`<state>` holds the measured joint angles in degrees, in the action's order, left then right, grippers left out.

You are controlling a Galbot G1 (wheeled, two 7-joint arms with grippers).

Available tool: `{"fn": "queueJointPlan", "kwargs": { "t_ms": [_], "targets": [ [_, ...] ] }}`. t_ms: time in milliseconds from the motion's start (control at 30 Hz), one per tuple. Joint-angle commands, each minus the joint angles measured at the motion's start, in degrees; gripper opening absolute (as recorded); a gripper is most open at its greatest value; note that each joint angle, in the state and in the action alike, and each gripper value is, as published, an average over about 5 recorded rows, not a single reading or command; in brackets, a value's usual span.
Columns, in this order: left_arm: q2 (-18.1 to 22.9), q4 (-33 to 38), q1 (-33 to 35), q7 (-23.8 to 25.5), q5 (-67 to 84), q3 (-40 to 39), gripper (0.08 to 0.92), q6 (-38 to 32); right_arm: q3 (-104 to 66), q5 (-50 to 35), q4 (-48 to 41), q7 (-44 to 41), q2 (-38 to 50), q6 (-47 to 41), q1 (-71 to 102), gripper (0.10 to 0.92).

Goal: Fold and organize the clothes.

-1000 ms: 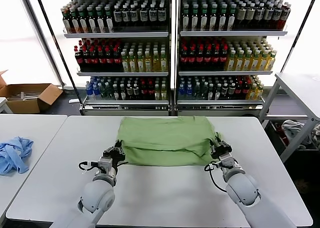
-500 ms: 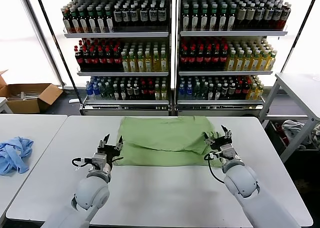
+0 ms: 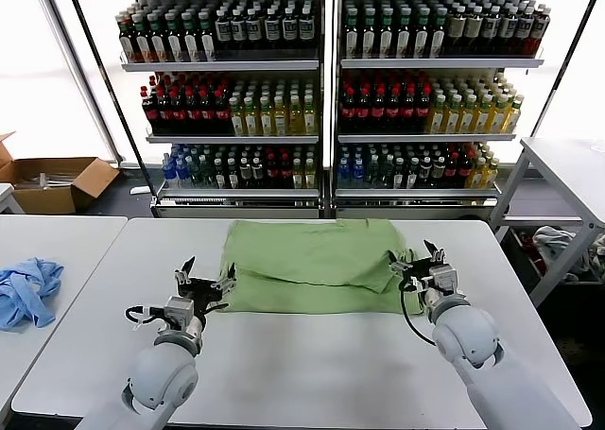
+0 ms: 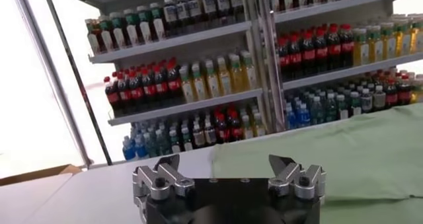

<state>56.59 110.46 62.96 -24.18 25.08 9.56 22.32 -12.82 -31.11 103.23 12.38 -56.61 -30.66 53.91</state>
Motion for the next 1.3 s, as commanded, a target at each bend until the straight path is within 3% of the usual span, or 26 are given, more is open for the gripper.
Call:
{"fn": "queueJointPlan", "kwargs": {
  "t_ms": [33, 300, 567, 933, 1300],
  "targets": [
    [-0.6, 1.5, 2.2, 0.9, -0.7, 0.5, 0.823, -0.1, -1.6, -8.7, 0.7, -2.9, 0.3, -1.3, 0.8, 0.823],
    [-0.9, 1.8, 3.2, 1.2, -0.8, 0.9, 0.823, -0.3, -2.1, -7.5, 2.5, -4.1, 0.8, 5.8, 3.7, 0.823],
    [-1.3, 1.6, 7.3, 2.0, 0.2, 2.3, 0.823, -1.0, -3.5, -0.3, 9.0, -1.5, 3.4, 11.9, 16.2, 0.823],
    [0.1, -1.1, 8.5, 4.1, 6.5, 2.7, 0.823, -2.8, -4.7, 1.6, 6.9, -1.8, 2.6, 15.3, 20.9, 0.823],
    [1.7, -5.0, 5.0, 5.8, 13.1, 2.0, 0.823, -1.9, -5.0, 2.2, 3.9, -1.8, 2.5, 15.8, 20.2, 0.823]
  ]
}}
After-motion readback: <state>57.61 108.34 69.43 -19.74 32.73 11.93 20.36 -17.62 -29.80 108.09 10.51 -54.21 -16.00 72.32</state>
